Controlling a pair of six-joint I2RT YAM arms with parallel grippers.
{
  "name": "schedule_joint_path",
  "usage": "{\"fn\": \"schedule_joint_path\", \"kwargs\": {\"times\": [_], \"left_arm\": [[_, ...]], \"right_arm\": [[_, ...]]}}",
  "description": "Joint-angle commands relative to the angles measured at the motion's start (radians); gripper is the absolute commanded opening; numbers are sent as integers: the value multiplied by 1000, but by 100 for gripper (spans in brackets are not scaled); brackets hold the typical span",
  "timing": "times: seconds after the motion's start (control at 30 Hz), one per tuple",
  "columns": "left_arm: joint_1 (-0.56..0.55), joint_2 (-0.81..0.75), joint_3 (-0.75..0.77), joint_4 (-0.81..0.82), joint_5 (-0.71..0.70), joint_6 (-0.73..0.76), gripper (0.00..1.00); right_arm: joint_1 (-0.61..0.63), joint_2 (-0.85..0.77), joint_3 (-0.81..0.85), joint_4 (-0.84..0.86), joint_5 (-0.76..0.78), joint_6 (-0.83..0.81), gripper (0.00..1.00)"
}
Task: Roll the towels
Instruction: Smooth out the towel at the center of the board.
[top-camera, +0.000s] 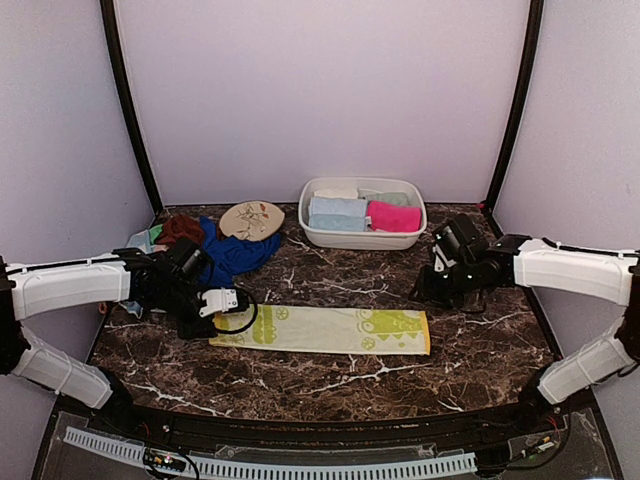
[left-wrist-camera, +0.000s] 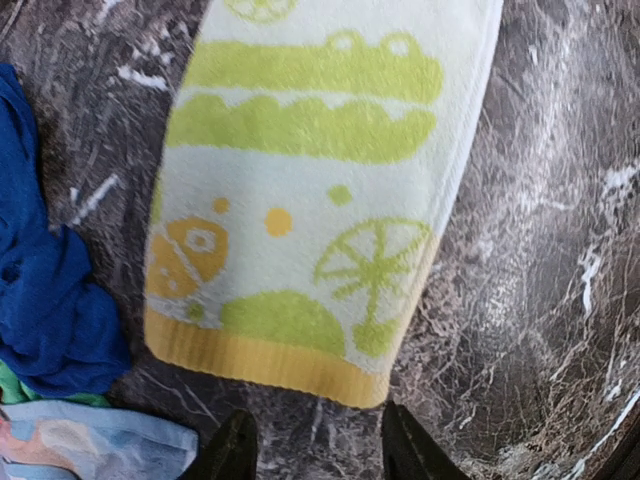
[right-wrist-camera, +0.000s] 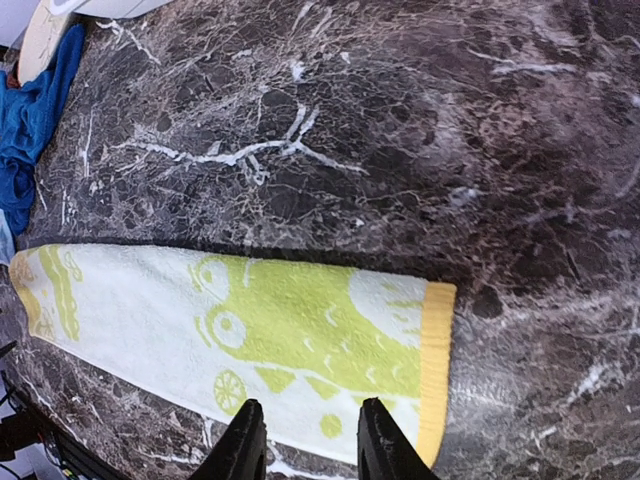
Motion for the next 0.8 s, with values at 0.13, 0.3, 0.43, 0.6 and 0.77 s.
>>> {"fn": "schedule_joint_path", "kwargs": {"times": [0.13, 0.3, 0.43, 0.6, 0.77], "left_arm": [[4, 125, 67, 238, -84, -64, 26], [4, 235, 1, 429, -240, -96, 24], [16, 296, -54, 468, -258, -76, 19], [24, 276, -97, 487, -224, -76, 25], [24, 211, -45, 433, -183, -72, 39]], "right_arm": [[-22, 258, 23, 250, -126, -13, 26], [-77, 332, -76, 403, -180, 21, 23], [-108, 336, -127, 438, -190, 21, 23], [-120, 337, -150, 446, -199, 5, 24], [-120, 292, -109, 393, -192, -25, 38]]}}
